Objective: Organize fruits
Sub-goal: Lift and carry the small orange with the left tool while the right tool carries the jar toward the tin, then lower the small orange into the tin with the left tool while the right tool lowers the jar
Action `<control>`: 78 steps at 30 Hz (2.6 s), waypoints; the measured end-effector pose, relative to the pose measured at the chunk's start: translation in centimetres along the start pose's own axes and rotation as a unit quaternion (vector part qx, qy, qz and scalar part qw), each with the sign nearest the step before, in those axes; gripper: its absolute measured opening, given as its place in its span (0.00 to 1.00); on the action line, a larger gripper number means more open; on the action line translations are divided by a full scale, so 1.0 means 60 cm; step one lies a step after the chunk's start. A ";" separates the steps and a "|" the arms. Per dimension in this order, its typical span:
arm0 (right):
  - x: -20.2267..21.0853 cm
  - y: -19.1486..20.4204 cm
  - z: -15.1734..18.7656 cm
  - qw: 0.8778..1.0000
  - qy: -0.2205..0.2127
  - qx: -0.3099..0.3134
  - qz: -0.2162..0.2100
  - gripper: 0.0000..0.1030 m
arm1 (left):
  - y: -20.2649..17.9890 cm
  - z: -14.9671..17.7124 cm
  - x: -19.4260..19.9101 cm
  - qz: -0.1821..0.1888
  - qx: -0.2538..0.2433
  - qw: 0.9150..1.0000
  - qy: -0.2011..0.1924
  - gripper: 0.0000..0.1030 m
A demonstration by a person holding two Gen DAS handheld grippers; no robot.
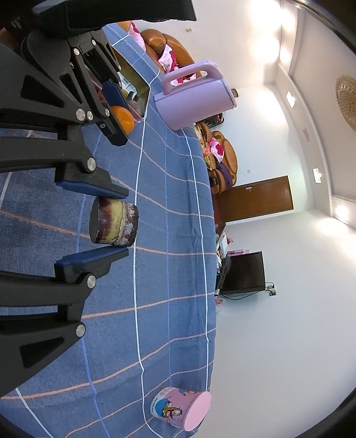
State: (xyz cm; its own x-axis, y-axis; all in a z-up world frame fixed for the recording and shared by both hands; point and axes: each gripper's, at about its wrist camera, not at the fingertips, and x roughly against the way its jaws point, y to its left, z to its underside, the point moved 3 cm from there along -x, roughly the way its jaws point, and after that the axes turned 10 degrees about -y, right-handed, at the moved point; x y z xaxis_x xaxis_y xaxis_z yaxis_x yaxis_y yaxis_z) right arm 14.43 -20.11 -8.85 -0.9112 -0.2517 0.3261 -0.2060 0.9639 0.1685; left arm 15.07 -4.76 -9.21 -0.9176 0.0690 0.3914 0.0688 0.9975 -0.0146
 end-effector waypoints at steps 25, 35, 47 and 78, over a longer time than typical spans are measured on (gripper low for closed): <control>0.028 0.010 -0.006 0.999 -0.043 0.022 0.006 0.36 | 0.004 -0.008 0.036 -0.019 -0.004 0.998 -0.055 0.34; 0.041 0.020 -0.010 0.997 -0.067 0.034 0.006 0.36 | 0.003 -0.011 0.048 -0.027 -0.005 0.997 -0.074 0.34; 0.056 0.027 -0.011 0.995 -0.089 0.046 0.009 0.36 | 0.003 -0.012 0.064 -0.040 -0.009 0.994 -0.099 0.34; 0.062 0.061 -0.008 0.993 -0.103 0.065 -0.007 0.36 | 0.059 -0.003 0.100 -0.061 0.007 0.992 -0.111 0.34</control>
State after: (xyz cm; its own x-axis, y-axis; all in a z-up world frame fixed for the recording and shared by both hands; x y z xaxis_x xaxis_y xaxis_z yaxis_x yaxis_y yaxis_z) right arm 10.48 -17.57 -6.60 -0.9588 -0.2548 0.1255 -0.2509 0.9669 0.0464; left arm 9.90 -0.81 -6.76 -0.9827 -0.0515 0.1778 -0.0510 0.9987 0.0076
